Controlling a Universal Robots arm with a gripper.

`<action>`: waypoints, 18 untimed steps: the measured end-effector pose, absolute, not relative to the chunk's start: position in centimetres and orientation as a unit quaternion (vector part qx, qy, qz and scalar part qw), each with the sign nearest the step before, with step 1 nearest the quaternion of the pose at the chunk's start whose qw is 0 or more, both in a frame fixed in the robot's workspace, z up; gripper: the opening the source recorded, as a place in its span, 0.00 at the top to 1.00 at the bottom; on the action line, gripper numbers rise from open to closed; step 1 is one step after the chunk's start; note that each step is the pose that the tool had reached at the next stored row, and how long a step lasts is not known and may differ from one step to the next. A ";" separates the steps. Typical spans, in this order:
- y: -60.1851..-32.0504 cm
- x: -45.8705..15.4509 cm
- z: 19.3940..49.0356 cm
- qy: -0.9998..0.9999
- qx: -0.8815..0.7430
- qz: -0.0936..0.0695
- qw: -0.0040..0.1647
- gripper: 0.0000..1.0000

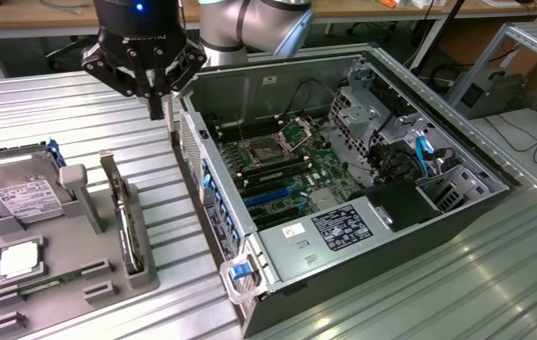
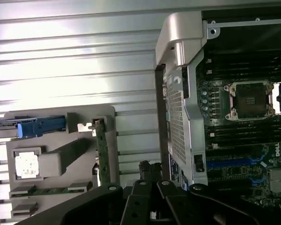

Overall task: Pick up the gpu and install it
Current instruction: 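Reach for the gpu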

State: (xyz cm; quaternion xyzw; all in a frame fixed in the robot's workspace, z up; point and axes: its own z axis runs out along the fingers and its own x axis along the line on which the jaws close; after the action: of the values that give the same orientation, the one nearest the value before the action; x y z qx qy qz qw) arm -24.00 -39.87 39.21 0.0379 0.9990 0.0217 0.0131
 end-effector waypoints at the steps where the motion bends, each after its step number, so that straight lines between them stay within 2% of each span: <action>1: -39.9 -24.3 39.2 0.999 0.038 0.022 0.013 0.89; 18: -39.8 -28.6 39.0 0.999 0.038 0.022 0.013 0.89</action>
State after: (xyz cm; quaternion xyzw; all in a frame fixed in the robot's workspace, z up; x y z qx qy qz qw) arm -28.62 -39.81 39.03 0.0379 0.9990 0.0217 0.0131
